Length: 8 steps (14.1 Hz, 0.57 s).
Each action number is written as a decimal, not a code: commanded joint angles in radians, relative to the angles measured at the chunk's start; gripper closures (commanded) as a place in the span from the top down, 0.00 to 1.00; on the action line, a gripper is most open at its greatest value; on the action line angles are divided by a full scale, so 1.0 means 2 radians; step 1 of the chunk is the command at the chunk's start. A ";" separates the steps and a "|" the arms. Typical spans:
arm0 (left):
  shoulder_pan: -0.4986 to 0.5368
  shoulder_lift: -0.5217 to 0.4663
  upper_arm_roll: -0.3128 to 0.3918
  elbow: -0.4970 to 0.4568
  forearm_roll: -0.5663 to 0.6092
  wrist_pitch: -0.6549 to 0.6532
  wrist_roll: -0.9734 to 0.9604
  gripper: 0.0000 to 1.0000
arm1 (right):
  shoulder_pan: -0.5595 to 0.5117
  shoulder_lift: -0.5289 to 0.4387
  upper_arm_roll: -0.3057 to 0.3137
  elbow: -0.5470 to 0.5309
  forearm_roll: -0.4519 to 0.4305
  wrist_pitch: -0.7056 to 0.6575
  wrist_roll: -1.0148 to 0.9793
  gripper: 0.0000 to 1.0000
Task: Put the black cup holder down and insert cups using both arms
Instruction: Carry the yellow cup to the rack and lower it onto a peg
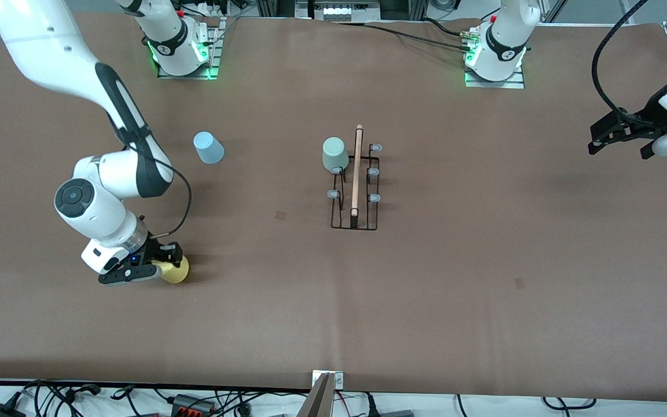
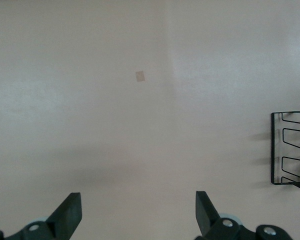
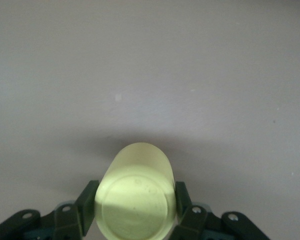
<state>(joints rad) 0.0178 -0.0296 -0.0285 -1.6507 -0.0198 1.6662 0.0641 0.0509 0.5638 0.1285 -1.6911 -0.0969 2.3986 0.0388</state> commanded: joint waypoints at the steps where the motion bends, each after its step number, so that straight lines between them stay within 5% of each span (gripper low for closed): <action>1: -0.005 0.006 0.007 0.013 -0.011 -0.005 0.007 1.00 | 0.040 -0.066 0.005 0.026 0.002 -0.135 0.114 0.09; 4: -0.005 0.006 0.007 0.013 -0.011 -0.005 0.007 1.00 | 0.099 -0.082 0.016 0.056 0.004 -0.188 0.249 0.09; 8: -0.005 0.006 0.007 0.013 -0.011 -0.005 0.007 1.00 | 0.202 -0.079 0.016 0.065 0.002 -0.174 0.469 0.09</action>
<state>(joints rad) 0.0167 -0.0295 -0.0274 -1.6506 -0.0198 1.6662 0.0641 0.3696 0.3820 0.1720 -1.5903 -0.0928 2.0386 0.8003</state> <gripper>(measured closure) 0.000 0.339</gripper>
